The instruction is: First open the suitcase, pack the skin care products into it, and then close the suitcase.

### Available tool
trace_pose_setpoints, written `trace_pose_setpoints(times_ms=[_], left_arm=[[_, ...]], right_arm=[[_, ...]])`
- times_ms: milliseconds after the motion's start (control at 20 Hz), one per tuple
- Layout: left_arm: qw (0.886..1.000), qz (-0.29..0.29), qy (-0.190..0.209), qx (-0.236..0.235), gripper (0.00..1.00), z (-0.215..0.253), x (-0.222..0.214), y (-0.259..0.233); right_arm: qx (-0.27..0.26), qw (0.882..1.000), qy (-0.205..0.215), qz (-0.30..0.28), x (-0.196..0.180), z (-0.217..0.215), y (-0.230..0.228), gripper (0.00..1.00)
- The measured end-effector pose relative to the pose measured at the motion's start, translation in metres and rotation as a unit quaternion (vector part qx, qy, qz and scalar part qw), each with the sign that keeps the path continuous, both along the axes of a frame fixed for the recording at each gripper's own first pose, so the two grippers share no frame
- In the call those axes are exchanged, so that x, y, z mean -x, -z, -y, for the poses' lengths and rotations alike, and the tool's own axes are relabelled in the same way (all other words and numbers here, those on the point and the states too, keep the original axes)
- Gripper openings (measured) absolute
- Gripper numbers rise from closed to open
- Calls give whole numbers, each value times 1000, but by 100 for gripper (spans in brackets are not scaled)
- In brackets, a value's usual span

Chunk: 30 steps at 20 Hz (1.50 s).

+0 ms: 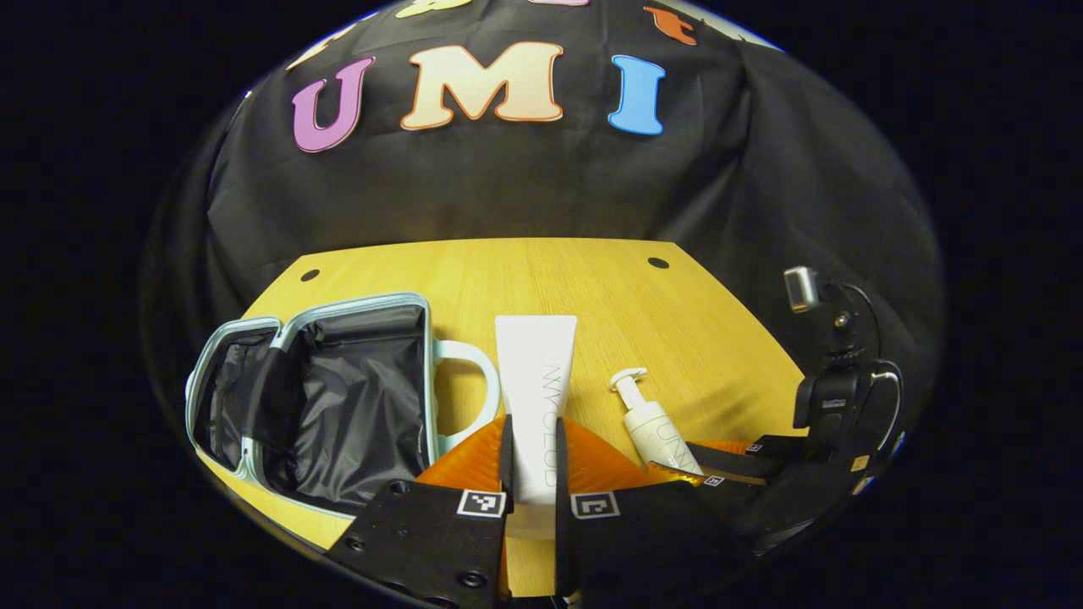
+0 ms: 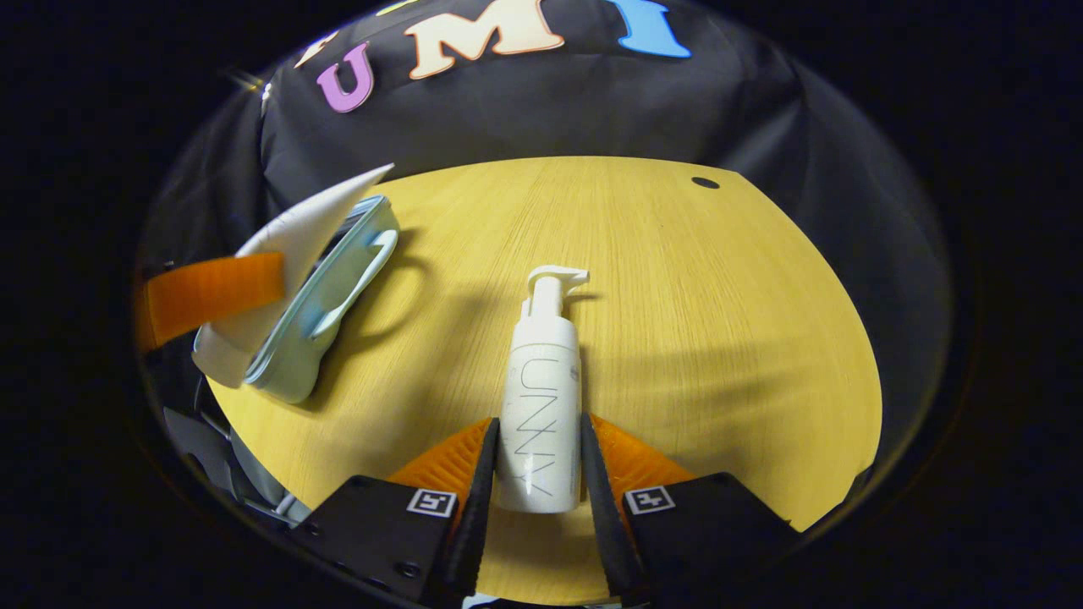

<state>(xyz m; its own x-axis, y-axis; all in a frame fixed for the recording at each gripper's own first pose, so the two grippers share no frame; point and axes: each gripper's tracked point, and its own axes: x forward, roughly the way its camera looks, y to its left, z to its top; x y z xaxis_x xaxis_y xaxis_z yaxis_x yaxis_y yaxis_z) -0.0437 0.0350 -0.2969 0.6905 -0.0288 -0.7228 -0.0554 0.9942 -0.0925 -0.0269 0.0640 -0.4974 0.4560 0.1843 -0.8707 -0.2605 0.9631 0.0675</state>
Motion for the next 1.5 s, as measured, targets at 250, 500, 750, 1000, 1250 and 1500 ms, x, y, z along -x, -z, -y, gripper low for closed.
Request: trace_pose_setpoints(times_ms=[250,500,750,1000,1250,1500], left_arm=[[999,-7,-41,-23,13,-57,4,-13],[995,-38,-82,-38,13,-150,15,10],[990,-84,-105,-32,13,-211,27,61],[987,-117,-109,-8,14,-232,37,100],[988,-121,-99,16,14,-233,42,114],[989,-112,-91,25,18,-232,44,114]], right_arm=[[-7,1000,-19,13,-2,-5,1,53],[2,1000,15,21,-1,-5,-3,53],[-7,997,75,35,-8,-20,-27,53],[-33,995,78,61,-29,-74,-65,52],[-84,992,63,75,-45,-156,-99,52],[-104,993,24,55,-48,-231,-91,52]])
